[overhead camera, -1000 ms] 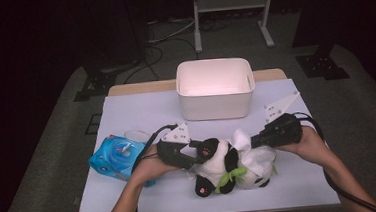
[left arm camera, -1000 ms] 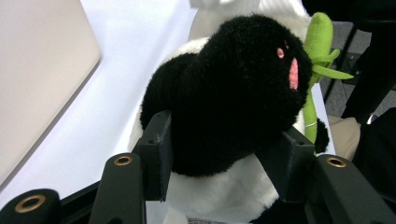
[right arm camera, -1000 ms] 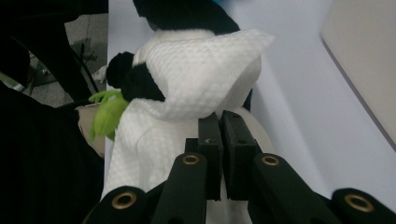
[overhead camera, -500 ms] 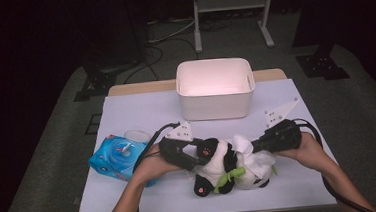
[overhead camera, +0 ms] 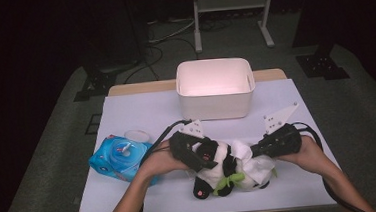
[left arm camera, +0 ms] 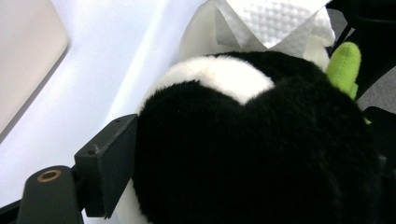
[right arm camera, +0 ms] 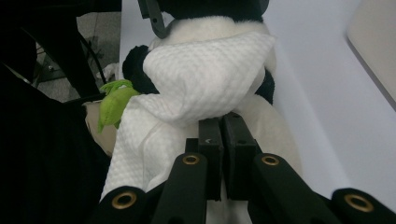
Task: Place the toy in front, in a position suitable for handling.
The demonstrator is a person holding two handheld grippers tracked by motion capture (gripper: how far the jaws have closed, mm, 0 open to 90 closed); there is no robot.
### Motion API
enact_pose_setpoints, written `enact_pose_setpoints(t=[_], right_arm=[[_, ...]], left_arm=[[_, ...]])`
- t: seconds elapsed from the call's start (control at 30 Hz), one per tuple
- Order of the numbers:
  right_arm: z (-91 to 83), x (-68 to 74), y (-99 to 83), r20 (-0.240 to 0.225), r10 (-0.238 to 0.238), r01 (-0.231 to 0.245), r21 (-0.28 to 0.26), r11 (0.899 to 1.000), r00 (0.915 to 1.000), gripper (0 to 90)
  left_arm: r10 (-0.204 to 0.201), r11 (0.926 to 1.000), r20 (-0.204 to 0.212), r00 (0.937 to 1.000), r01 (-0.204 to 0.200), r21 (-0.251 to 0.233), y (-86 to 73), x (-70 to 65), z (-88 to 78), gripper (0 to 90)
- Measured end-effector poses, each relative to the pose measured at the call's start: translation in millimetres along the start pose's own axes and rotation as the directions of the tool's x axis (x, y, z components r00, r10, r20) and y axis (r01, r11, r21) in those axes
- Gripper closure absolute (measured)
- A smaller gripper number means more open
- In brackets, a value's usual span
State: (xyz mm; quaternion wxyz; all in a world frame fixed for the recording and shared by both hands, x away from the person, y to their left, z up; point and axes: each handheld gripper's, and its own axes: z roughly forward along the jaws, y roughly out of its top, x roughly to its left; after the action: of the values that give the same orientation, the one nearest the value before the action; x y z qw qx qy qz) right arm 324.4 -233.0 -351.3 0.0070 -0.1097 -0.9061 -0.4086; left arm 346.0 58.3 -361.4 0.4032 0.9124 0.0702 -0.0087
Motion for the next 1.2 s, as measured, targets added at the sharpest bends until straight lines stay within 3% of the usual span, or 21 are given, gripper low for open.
enact_pose_setpoints(t=[0.07,0.13,0.27,0.43,0.5,0.57,0.73,0.87,0.93,1.1,1.2], right_arm=[[-0.8,-2.5,-1.6,-0.003,0.01,-0.01,-0.007,1.0,0.9999,86.3],[-1.3,-5.6,-3.7,0.004,0.018,-0.018,-0.013,1.0,0.9998,86.3],[-7.2,-15.8,-7.9,-0.001,0.05,-0.05,-0.05,0.997,0.9987,86.3],[-14.7,-29.6,-0.9,-0.01,0.053,-0.054,-0.06,0.997,0.9985,86.4],[-17.1,-34.8,3.6,-0.003,0.051,-0.051,-0.054,0.997,0.9987,86.4],[-20.4,-41.7,9.6,0.006,0.05,-0.049,-0.057,0.997,0.9987,86.3],[-27.3,-55.3,18.9,0.026,0.043,-0.042,-0.047,0.998,0.9987,86.3],[-26.0,-67.3,19.1,0.022,0.069,-0.068,-0.04,0.997,0.9974,86.3],[-17.8,-69.3,17.2,-0.004,0.074,-0.074,-0.024,0.997,0.9972,86.3],[1.0,-59.0,19.8,-0.031,0.046,-0.046,-0.012,0.999,0.9985,86.4],[11.7,-47.7,26.0,-0.037,0.014,-0.013,0.017,1.0,0.9992,86.5]], left_arm=[[0.012,0.9996,-0.006,0.9999,-0.012,0.026,5.0,1.2,4.4,19.8],[0.045,0.9977,-0.02,0.9988,-0.044,0.052,10.0,0.8,5.9,32.0],[0.065,0.9971,-0.048,0.9968,-0.063,0.044,15.0,4.5,3.9,45.6],[0.088,0.996,-0.062,0.9942,-0.087,0.019,25.9,10.0,1.0,49.6],[0.107,0.994,-0.075,0.9914,-0.105,0.029,32.8,12.1,-0.5,49.7],[0.149,0.9887,-0.108,0.9829,-0.147,0.028,38.3,12.7,-4.0,49.6],[0.194,0.9809,-0.151,0.9693,-0.194,0.011,42.3,20.4,-13.4,49.6],[0.17,0.9848,-0.144,0.9749,-0.173,-0.013,35.2,25.4,-10.8,49.5],[0.149,0.9879,-0.136,0.9795,-0.153,-0.025,28.7,26.0,-11.6,48.7],[0.09,0.9959,-0.103,0.9905,-0.091,0.002,13.2,22.0,-15.1,39.3],[0.089,0.9959,-0.093,0.9917,-0.09,-0.009,6.4,15.4,-18.8,36.2]])
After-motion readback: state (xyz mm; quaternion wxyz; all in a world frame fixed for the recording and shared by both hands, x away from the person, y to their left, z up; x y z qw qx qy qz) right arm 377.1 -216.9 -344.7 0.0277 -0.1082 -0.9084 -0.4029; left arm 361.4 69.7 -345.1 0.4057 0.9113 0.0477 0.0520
